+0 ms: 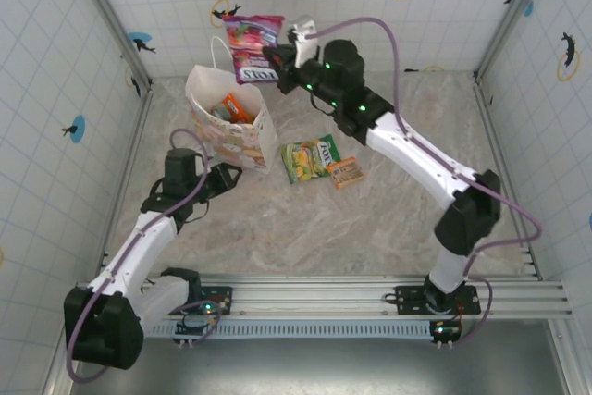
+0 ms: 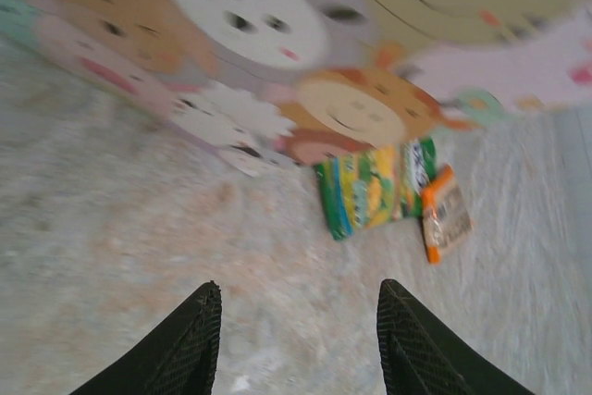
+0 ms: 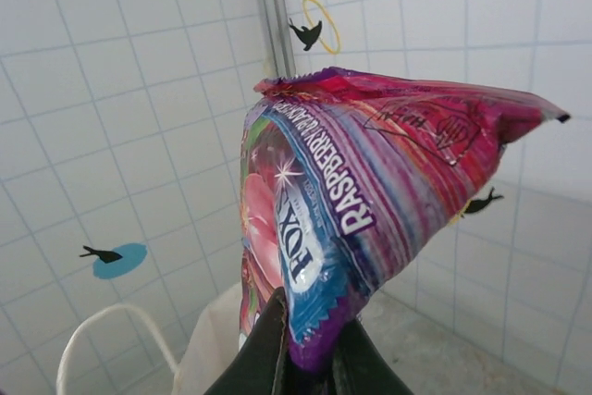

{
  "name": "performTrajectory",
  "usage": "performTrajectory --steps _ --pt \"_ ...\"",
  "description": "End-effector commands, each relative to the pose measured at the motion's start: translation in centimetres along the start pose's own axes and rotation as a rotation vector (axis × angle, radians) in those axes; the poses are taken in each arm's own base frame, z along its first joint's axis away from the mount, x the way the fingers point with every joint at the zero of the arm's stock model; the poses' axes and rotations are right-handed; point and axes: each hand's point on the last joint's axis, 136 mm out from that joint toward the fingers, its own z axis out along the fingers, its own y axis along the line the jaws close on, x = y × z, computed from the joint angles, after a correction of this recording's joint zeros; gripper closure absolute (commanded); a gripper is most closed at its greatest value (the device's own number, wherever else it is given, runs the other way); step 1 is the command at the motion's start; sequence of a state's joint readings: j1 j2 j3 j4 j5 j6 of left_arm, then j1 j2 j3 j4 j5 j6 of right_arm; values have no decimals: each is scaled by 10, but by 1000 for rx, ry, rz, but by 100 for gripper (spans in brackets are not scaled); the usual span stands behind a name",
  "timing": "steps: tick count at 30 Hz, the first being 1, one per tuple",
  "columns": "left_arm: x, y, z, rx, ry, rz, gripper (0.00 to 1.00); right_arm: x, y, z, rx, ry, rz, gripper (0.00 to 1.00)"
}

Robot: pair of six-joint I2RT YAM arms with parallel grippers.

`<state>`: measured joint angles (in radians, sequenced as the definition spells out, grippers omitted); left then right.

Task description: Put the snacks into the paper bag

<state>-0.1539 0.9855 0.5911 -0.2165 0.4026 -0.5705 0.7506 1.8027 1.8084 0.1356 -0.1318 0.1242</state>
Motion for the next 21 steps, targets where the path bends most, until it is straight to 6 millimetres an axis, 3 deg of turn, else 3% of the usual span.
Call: performTrajectory --steps 1,8,15,21 --pt "-1 10 -7 14 16 1 53 -5 19 25 -49 18 -116 95" --pt "-17 29 -14 -10 -4 -28 53 35 26 66 -66 82 -195 95" --pt "-19 35 -11 -18 7 -34 53 81 23 78 -52 180 -266 95" --pt "-24 34 -9 -16 1 -29 53 103 20 85 -50 220 -276 94"
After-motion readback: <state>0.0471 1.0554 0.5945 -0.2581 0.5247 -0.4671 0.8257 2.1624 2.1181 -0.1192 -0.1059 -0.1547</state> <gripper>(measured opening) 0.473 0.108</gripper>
